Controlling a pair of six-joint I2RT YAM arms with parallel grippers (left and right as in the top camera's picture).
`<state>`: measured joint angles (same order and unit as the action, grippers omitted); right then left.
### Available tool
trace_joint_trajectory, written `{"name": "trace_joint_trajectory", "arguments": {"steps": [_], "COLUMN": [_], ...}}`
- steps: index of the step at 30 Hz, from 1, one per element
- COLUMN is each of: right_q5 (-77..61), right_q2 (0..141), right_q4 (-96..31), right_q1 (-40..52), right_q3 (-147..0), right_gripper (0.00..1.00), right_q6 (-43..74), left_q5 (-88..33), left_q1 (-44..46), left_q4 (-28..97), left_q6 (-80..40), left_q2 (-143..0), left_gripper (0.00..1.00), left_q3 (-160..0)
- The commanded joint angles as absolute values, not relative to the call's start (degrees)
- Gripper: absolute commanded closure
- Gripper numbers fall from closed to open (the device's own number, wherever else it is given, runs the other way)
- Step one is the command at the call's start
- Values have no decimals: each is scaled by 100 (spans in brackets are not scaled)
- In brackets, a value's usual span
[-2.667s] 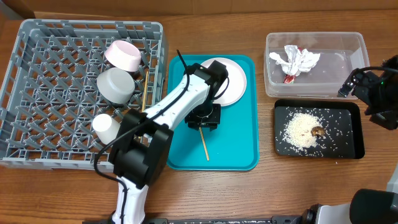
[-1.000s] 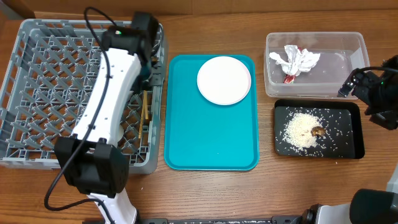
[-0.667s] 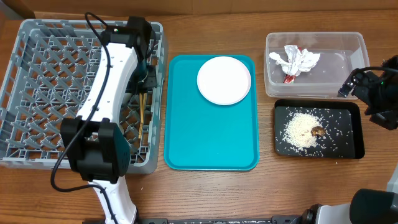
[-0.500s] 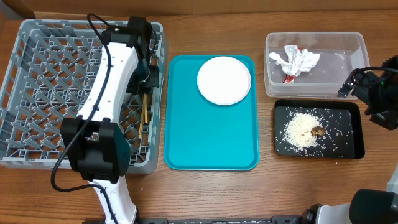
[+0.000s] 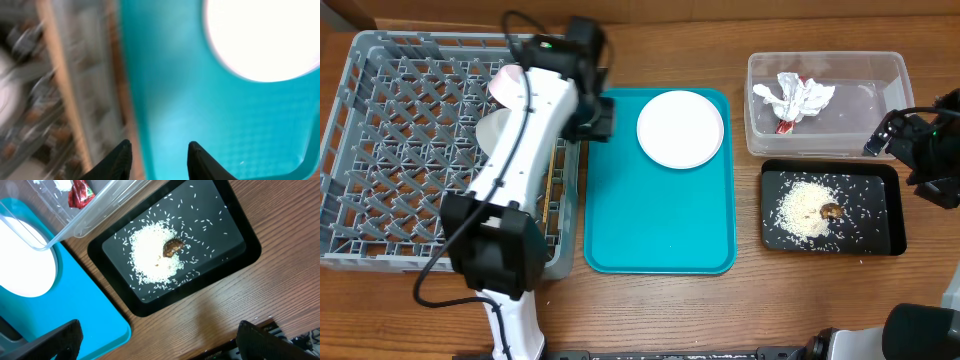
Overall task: Sort waste into correct bins and load items into the dishwasher
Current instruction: 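Reach the left gripper to the white plate and grasp its edge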
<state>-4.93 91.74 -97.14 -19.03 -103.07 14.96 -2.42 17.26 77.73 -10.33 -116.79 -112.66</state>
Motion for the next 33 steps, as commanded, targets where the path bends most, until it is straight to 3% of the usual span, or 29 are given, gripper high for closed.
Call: {"name": "trace_joint_trajectory", "arguments": {"steps": [1, 2, 5, 10, 16, 26, 33], "right_q5": [-482, -480, -482, -482, -523, -521, -523], "right_q2": [9070, 9070, 9070, 9070, 9070, 9070, 9070], "right_q4": [-9703, -9703, -9706, -9706, -9703, -9703, -9703], "right_q1": [-1898, -1898, -1898, -1898, -1898, -1898, -1898], "right_q3": [-10422, -10422, -10422, -10422, -10422, -10422, -10422], "right_gripper": [0, 0, 0, 0, 0, 0, 0], "right_q6": [1496, 1496, 1496, 1496, 1496, 1496, 1496], "left_q5": [-416, -318, 301, 543, 530, 322, 316], "left_q1": [2390, 2589, 3225, 3736, 3822, 3828, 3828], "left_q4": [7334, 7098, 6263, 5551, 5400, 5830, 6532], "left_q6": [-429, -217, 248, 609, 777, 768, 703], "left_q2": [-11614, -11616, -11671, -12127, -12794, -13450, -13627], "left_gripper": [61, 60, 37, 27, 23, 27, 59], "left_q3": [-11365, -11336, -11187, -11174, -11174, -11172, -11170]}}
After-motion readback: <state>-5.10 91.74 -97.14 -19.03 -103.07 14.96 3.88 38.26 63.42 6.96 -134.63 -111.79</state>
